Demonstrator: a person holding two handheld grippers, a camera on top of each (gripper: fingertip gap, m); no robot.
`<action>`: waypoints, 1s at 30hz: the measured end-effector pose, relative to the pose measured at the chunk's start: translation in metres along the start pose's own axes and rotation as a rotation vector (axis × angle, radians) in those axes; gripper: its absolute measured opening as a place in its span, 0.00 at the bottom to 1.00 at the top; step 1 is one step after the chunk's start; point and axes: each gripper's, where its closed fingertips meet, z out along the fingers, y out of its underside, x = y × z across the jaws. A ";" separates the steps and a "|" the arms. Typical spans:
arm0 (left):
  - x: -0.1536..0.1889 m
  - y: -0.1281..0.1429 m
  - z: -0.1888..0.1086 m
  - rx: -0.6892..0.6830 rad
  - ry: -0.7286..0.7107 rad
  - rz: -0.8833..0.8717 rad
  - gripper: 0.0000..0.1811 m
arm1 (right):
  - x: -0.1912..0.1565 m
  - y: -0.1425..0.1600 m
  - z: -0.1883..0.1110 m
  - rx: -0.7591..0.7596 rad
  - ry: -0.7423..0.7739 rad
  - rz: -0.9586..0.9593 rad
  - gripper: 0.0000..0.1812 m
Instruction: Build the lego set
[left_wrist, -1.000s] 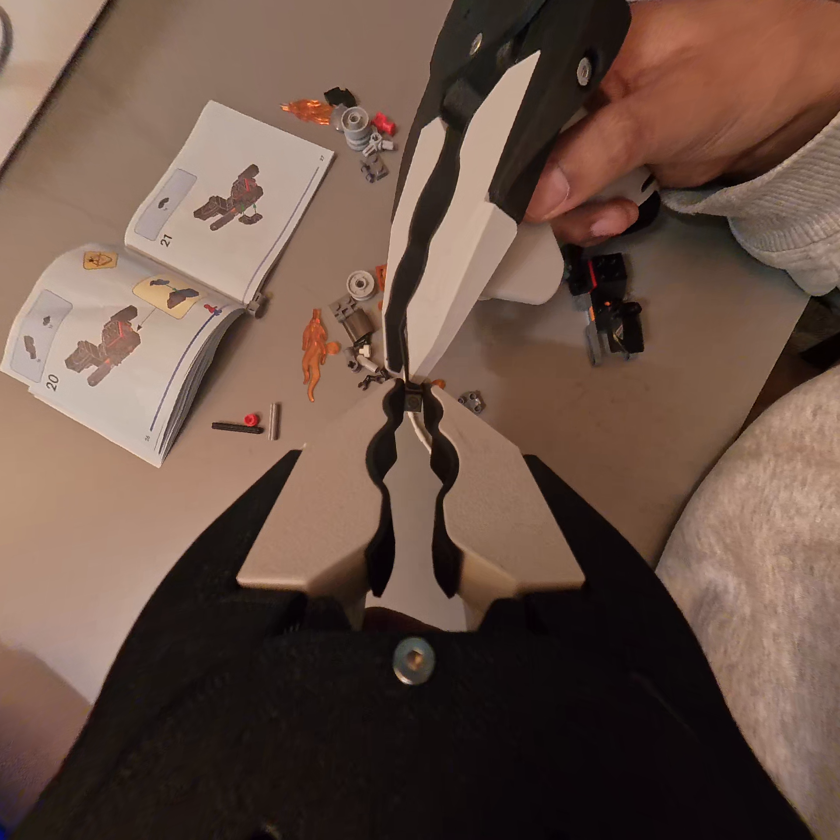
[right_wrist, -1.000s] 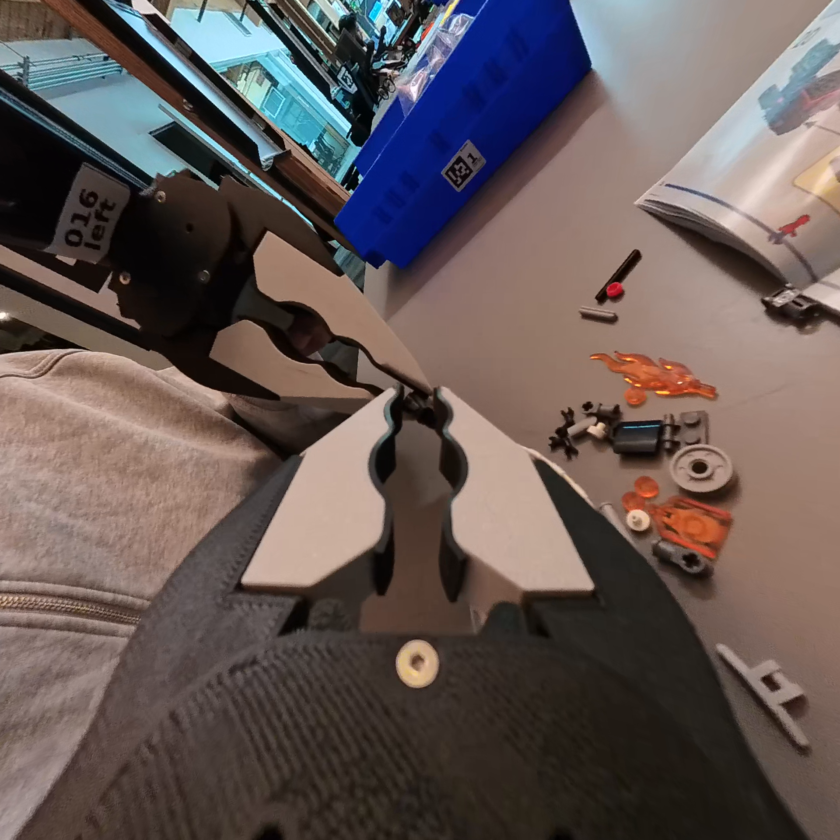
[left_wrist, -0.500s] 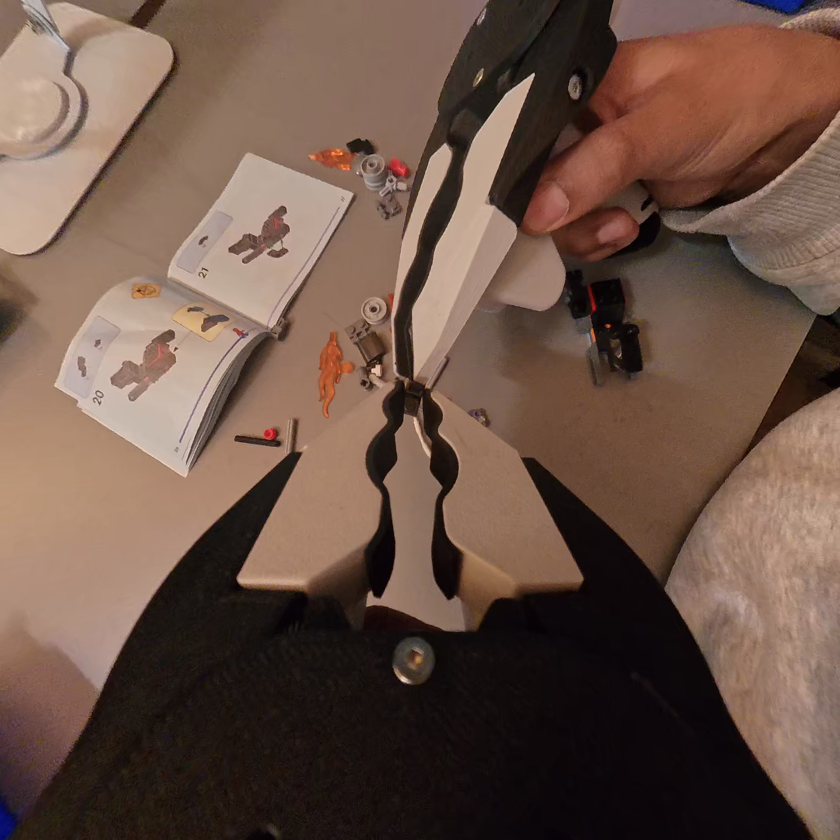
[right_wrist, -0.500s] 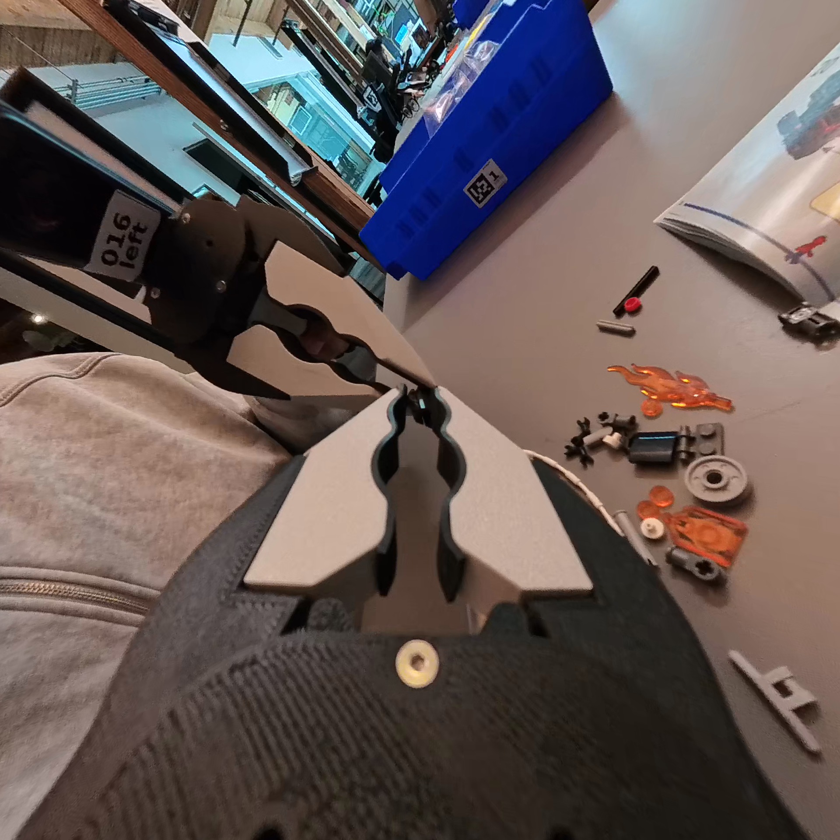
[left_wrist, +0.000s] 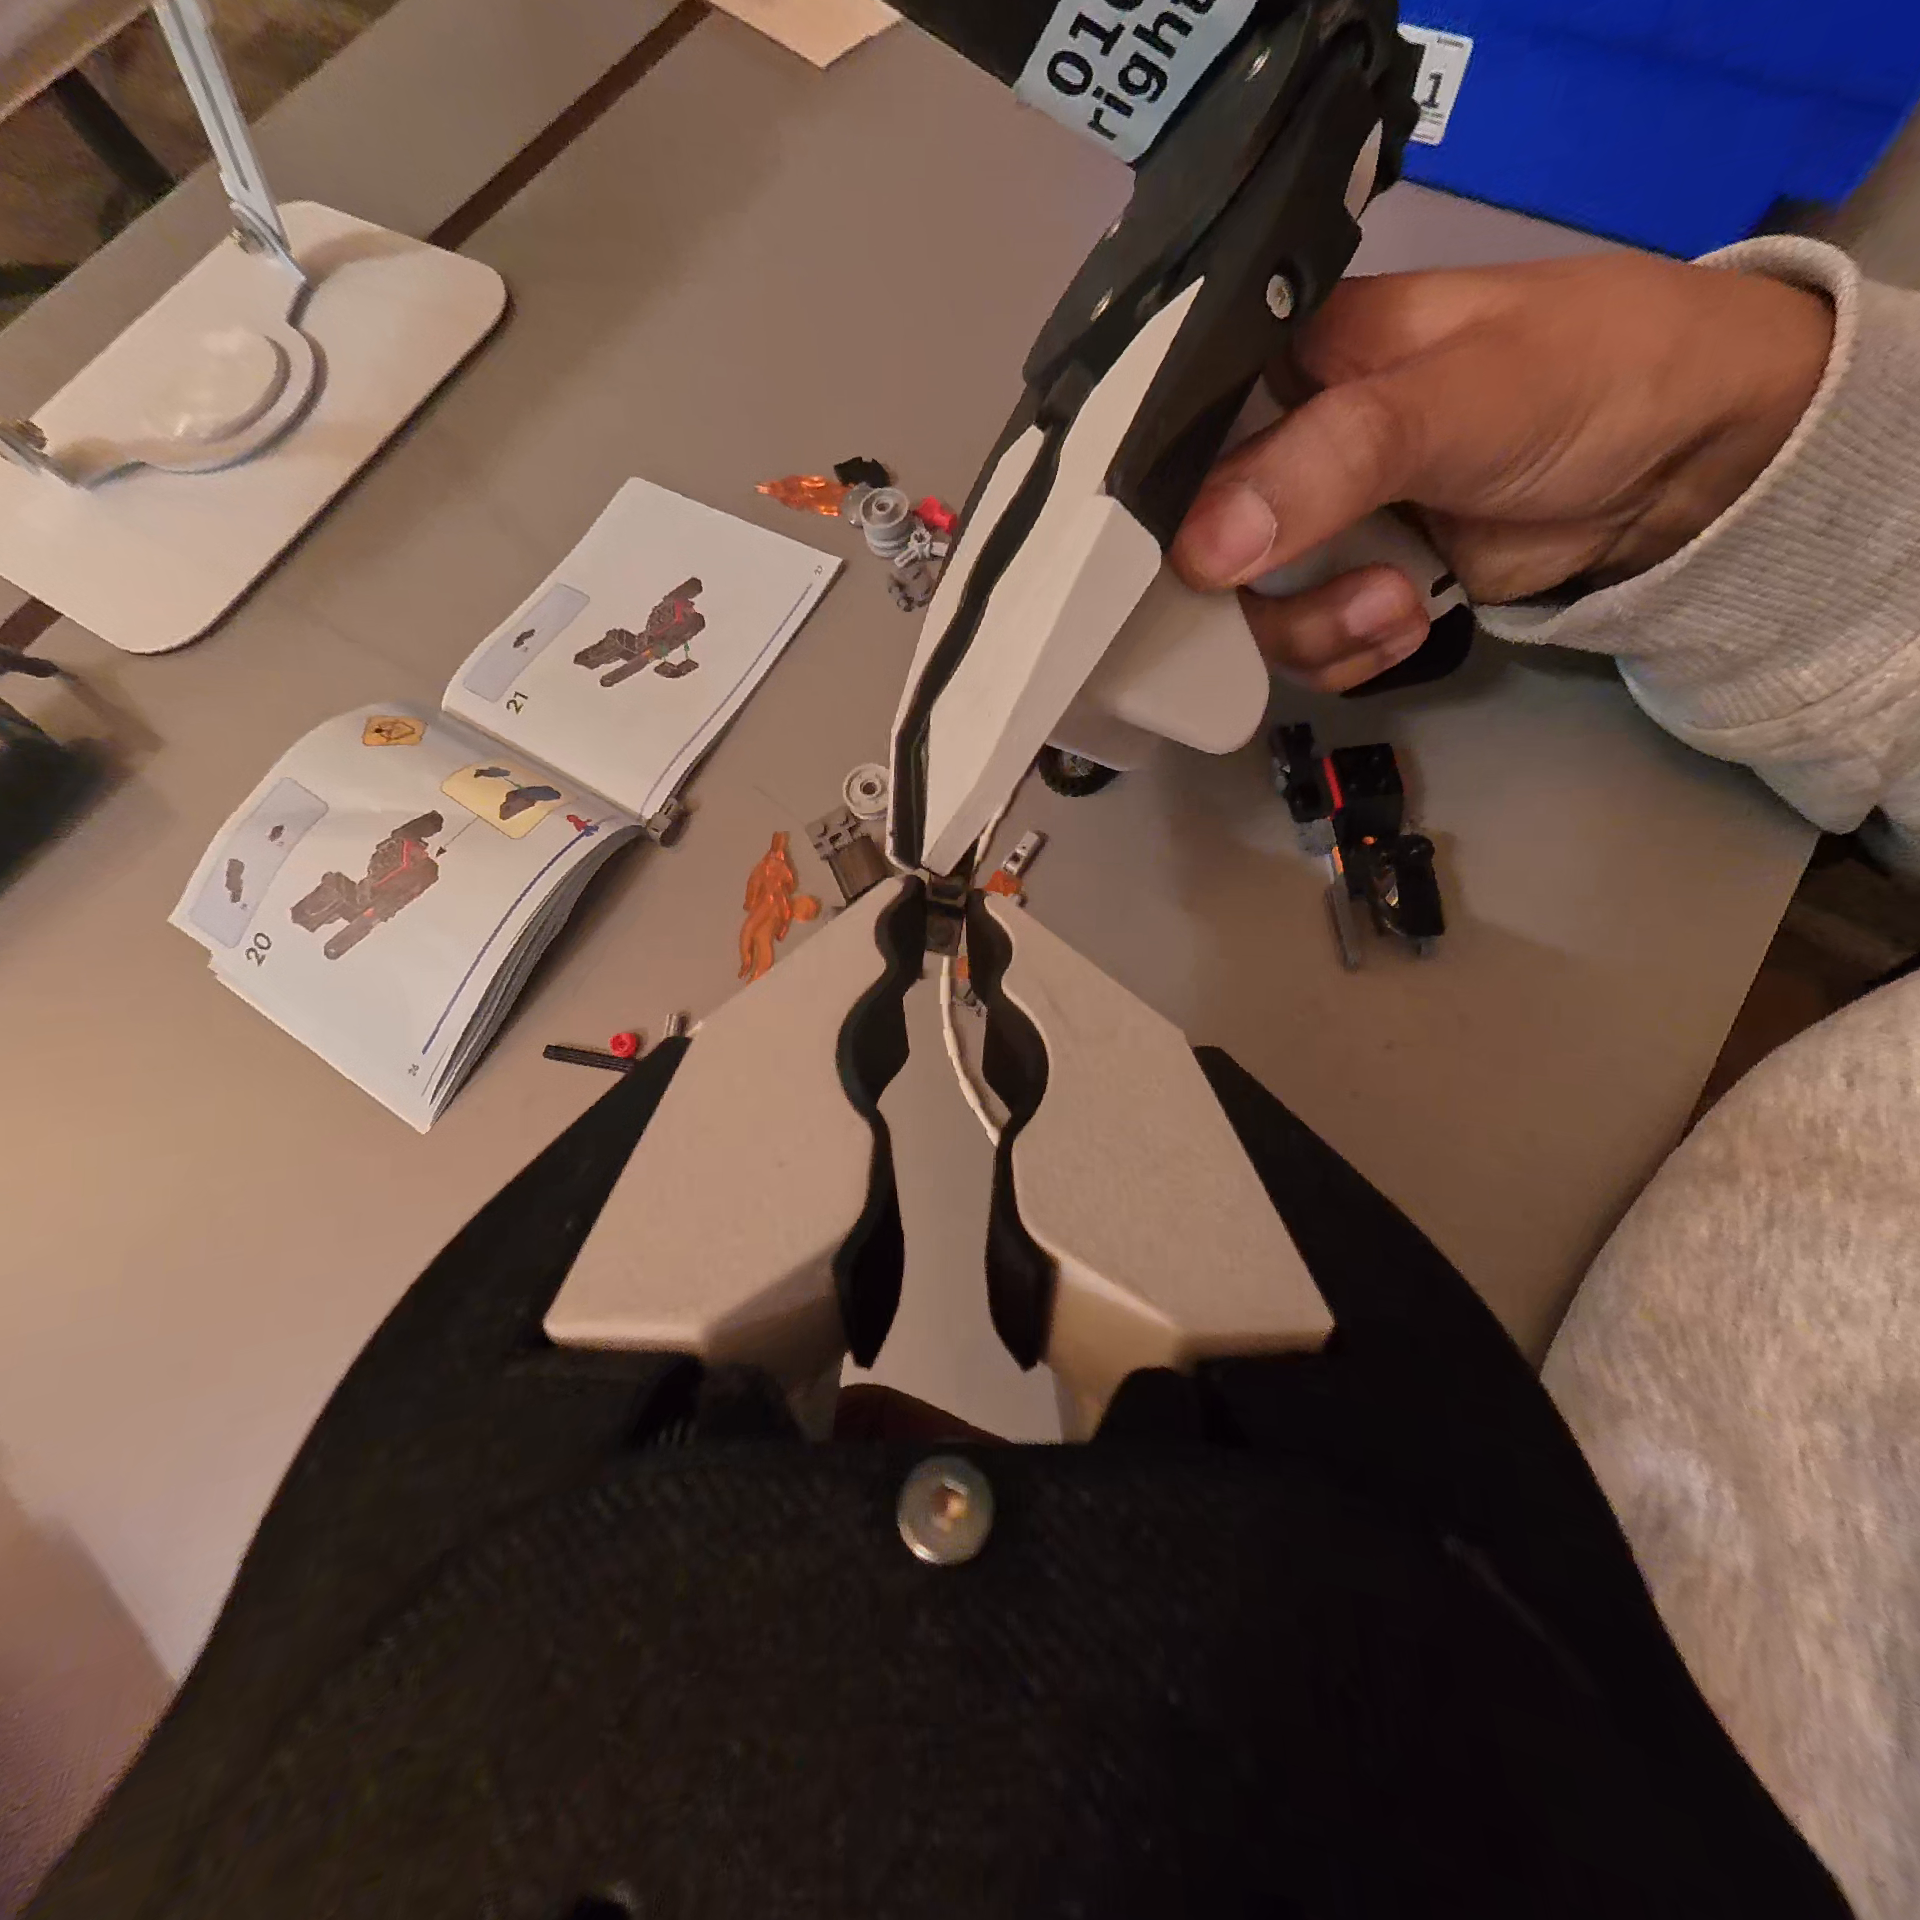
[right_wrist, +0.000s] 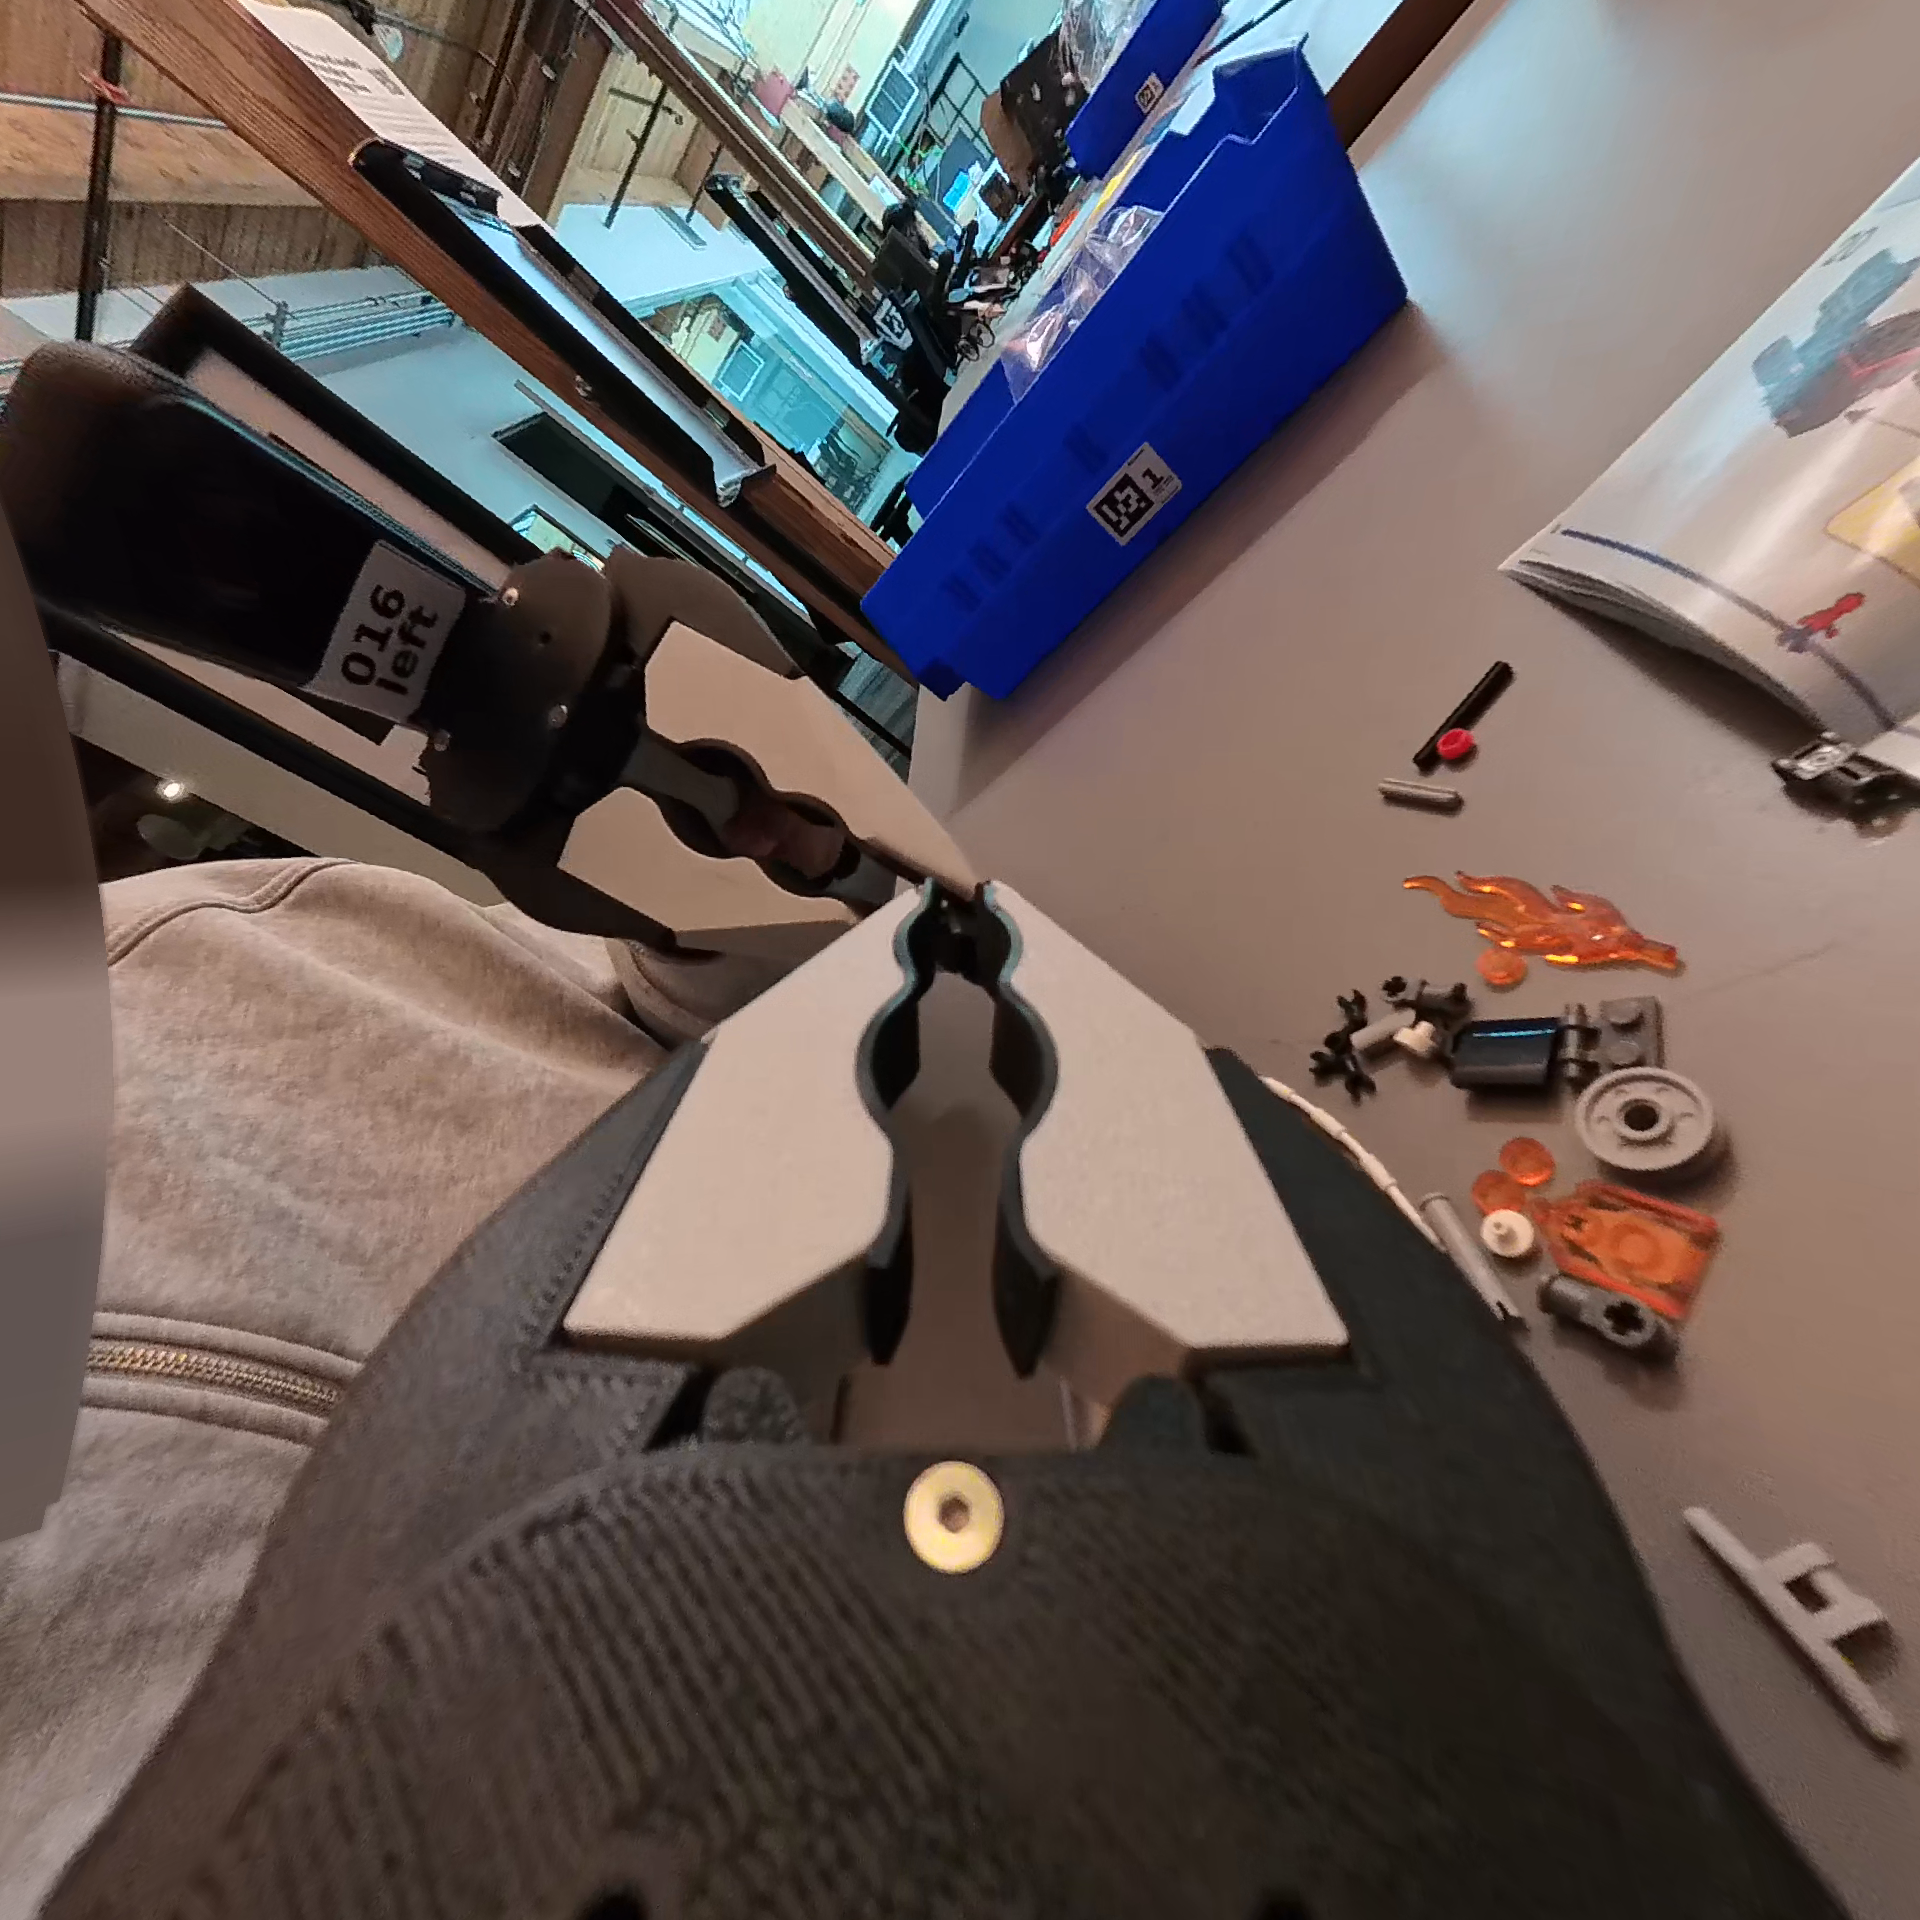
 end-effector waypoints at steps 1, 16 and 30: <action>0.000 0.000 0.000 0.002 -0.002 -0.001 0.01 | 0.000 0.000 0.000 0.000 0.001 -0.001 0.03; -0.008 -0.005 0.005 0.092 -0.027 -0.006 0.03 | 0.010 -0.027 -0.022 0.127 0.143 -0.160 0.18; -0.010 0.023 0.031 0.215 -0.011 0.043 0.03 | 0.028 -0.010 -0.010 0.006 0.290 -0.268 0.15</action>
